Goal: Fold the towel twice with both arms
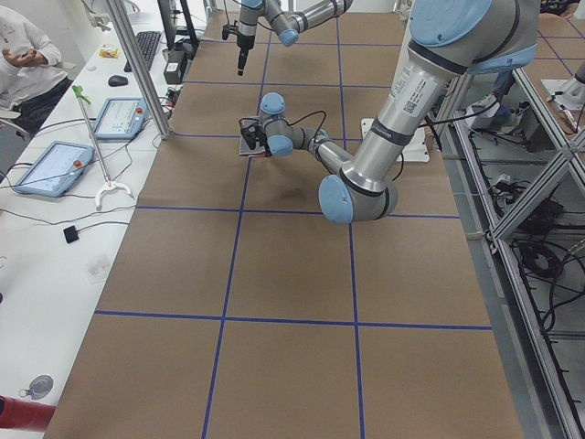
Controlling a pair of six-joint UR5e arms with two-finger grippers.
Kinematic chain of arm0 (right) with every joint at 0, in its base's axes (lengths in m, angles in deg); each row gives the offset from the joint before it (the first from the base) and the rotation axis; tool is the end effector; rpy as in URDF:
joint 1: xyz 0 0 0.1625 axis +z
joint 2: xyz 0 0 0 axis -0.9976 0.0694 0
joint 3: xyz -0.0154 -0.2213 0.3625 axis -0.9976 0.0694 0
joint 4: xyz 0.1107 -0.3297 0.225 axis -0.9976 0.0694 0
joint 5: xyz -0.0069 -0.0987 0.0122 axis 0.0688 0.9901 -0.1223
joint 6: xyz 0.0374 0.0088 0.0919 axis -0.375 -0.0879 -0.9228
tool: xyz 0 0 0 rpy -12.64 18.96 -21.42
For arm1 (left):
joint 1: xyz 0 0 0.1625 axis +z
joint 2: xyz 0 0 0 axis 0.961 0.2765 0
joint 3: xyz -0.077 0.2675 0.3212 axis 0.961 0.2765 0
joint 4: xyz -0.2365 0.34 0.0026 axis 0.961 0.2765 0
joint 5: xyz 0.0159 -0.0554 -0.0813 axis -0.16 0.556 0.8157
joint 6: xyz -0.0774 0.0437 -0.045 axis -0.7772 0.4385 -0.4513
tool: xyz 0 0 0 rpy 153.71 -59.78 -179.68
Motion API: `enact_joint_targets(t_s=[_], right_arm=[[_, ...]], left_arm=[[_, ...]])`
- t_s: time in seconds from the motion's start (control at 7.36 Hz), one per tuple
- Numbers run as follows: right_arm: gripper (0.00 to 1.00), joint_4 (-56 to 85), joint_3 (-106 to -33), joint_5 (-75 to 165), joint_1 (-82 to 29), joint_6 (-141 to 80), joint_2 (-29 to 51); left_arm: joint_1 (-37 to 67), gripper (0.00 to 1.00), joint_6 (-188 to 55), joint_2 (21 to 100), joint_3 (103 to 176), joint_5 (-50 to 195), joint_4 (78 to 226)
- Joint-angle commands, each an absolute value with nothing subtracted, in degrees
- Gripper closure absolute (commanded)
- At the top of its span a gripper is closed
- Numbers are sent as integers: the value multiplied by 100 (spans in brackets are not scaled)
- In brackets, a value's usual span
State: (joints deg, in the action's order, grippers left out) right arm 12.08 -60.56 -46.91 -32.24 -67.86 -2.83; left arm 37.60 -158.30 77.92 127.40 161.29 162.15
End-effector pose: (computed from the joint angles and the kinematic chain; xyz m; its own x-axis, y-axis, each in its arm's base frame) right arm -0.3515 -0.6335 0.3221 0.6676 0.0097 0.7445 -0.1972 0.9665 0.1643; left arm 0.5360 -0.5177 0.2875 0.2708 -0.5343 -0.8007 0.4080 0.8171 -0.4073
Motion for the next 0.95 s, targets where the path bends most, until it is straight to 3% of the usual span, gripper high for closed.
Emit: enact_joint_targets(t_s=[0.0, 0.82], right_arm=[[1, 1208, -6059, -4691, -3232, -6786, -281], [1, 1208, -6059, -4691, -3232, -6786, -272]], left_arm=[[3809, 45, -15961, 7800, 12745, 16034, 16229], [3985, 43, -16147, 7791, 12746, 15955, 16247]])
